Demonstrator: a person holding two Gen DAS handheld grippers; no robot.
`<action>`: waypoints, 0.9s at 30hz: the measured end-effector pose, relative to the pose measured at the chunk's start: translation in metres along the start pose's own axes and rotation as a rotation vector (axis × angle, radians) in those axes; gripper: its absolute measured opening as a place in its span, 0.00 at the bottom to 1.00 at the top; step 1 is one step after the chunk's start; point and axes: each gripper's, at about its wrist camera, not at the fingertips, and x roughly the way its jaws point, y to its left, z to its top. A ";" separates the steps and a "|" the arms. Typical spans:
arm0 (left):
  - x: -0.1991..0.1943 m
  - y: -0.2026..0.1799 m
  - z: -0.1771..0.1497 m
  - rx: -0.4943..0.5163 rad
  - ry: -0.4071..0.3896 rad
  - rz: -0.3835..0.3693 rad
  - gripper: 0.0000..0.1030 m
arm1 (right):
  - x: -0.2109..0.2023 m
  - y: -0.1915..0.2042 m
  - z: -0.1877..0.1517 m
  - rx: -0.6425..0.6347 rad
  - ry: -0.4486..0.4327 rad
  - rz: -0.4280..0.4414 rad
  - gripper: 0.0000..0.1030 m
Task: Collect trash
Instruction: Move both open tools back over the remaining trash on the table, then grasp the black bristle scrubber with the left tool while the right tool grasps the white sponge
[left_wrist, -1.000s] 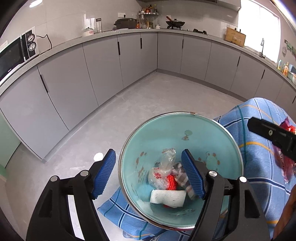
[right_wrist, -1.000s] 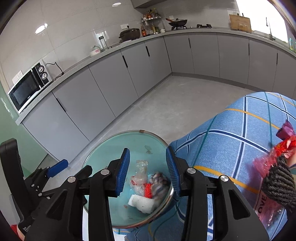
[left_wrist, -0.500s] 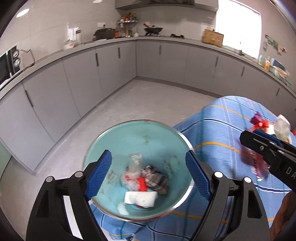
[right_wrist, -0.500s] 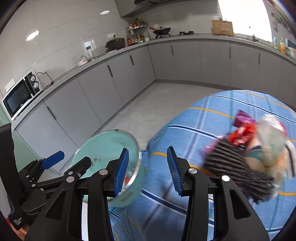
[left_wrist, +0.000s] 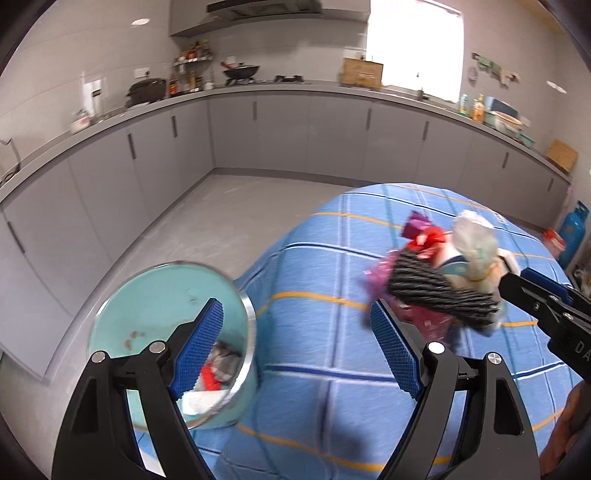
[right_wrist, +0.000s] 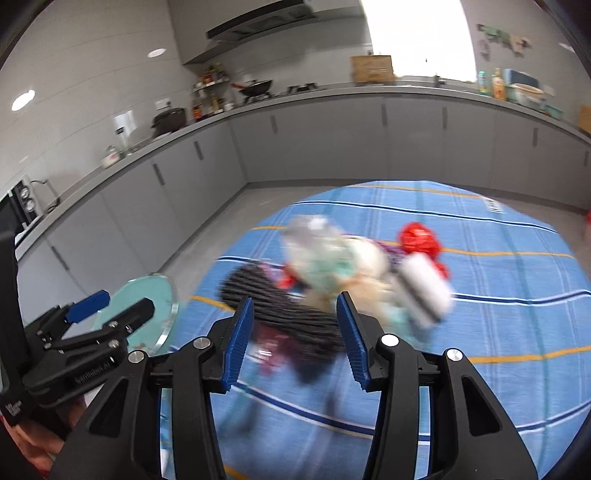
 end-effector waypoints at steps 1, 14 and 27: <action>0.001 -0.004 0.001 0.003 0.000 -0.008 0.78 | -0.002 -0.006 0.000 0.011 -0.001 -0.007 0.46; 0.037 -0.052 0.025 0.019 0.002 -0.082 0.78 | -0.008 -0.083 -0.004 0.147 -0.002 -0.084 0.59; 0.075 -0.071 0.024 0.026 0.073 -0.144 0.70 | 0.045 -0.107 0.007 0.228 0.089 0.025 0.64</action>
